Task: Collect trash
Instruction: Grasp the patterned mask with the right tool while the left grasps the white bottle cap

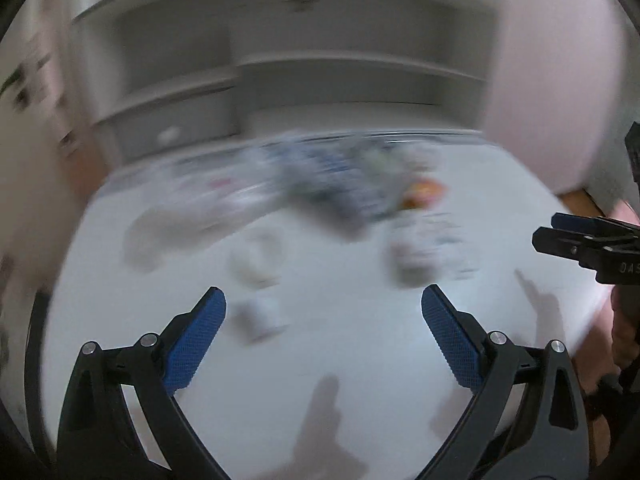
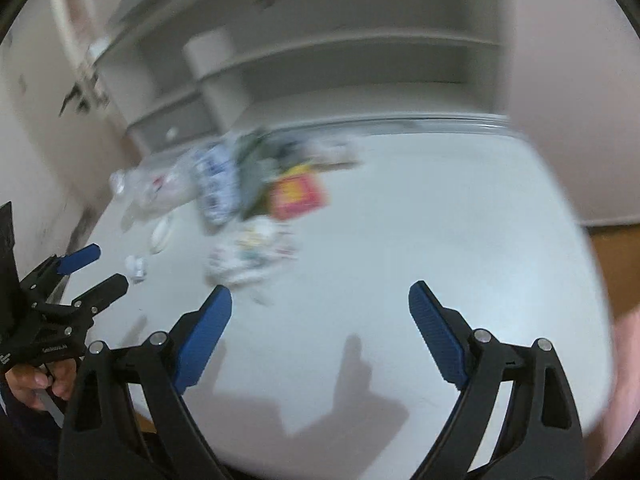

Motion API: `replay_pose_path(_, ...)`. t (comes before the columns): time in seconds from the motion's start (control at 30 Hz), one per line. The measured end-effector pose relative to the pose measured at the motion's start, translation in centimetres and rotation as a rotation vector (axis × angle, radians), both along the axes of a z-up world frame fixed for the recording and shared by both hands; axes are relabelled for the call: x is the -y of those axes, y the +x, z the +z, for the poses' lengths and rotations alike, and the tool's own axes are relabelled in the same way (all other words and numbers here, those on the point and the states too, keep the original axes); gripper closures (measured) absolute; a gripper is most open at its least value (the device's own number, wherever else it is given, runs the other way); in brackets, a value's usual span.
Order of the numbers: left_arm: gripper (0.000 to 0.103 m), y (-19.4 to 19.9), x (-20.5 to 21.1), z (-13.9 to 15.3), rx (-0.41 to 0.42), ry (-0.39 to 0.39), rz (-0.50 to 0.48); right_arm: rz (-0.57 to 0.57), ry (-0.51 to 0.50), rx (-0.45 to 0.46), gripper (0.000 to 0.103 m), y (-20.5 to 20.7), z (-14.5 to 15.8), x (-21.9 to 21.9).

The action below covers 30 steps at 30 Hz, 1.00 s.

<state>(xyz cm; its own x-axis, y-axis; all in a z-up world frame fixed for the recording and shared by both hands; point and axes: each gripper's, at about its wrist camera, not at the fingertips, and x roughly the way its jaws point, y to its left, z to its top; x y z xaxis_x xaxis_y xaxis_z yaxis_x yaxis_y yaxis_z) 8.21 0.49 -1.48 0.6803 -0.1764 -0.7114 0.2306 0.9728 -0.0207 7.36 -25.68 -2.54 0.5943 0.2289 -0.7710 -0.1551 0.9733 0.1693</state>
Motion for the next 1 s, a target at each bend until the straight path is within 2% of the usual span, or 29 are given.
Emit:
replay_pose_path(0.07,0.008,0.3,-3.1,-0.7,-0.026,-0.02,0.053,0.051,-0.029,-0.031,0.016,2.0,-1.0,-3.2)
replay_pose_path(0.13,0.008,0.7,-3.9,-1.5,-0.041,-0.032,0.073,0.077,-0.058,-0.052,0.016,3.6,-2.0,-5.8)
replay_pose_path(0.3,0.008,0.8,-4.5,-2.4,-0.046,-0.007,0.102,0.083,-0.109,-0.09,0.016,6.1,-4.7,-8.2)
replay_pose_path(0.33,0.008,0.9,-4.2,-2.6,-0.048,-0.007,0.094,0.084,-0.118,-0.093,0.019,6.1,-4.9,-8.6)
replay_pose_path(0.37,0.008,1.1,-4.1,-2.7,-0.05,-0.007,0.085,0.08,-0.138,-0.096,0.034,6.2,-5.2,-8.8)
replay_pose_path(0.4,0.008,1.3,-3.7,-2.9,-0.053,-0.001,0.076,0.073,-0.178,-0.069,0.071,5.8,-5.1,-8.8)
replay_pose_path(0.43,0.008,1.6,-3.2,-3.2,-0.058,0.013,0.068,0.071,-0.196,-0.056,0.08,5.2,-4.8,-8.4)
replay_pose_path(0.5,0.008,2.0,-2.6,-3.7,-0.061,0.036,0.064,0.077,-0.129,-0.056,0.081,4.2,-4.1,-7.4)
replay_pose_path(0.57,0.008,2.3,-2.4,-4.1,-0.07,0.047,0.059,0.065,-0.134,-0.023,0.081,3.1,-3.2,-6.2)
replay_pose_path(0.77,0.011,3.3,-2.8,-5.0,-0.105,0.02,0.092,0.058,-0.111,-0.006,0.081,0.9,-1.8,-3.9)
replay_pose_path(0.83,0.024,3.6,-2.8,-5.2,-0.112,0.009,0.092,0.053,-0.107,0.001,0.081,0.2,-1.6,-3.5)
replay_pose_path(0.87,0.026,3.7,-2.7,-5.2,-0.116,0.012,0.096,0.048,-0.104,0.005,0.081,-0.4,-1.5,-3.0)
replay_pose_path(0.9,0.04,3.6,-2.6,-5.2,-0.107,0.023,0.1,0.044,-0.103,0.007,0.081,-0.7,-1.5,-2.8)
replay_pose_path(0.93,0.073,3.5,-2.4,-5.0,-0.098,0.038,0.1,0.036,-0.103,0.01,0.081,-1.3,-1.4,-2.3)
replay_pose_path(1.0,0.072,3.4,-2.2,-4.6,-0.104,0.01,0.093,0.021,-0.104,0.017,0.081,-2.1,-1.3,-1.1)
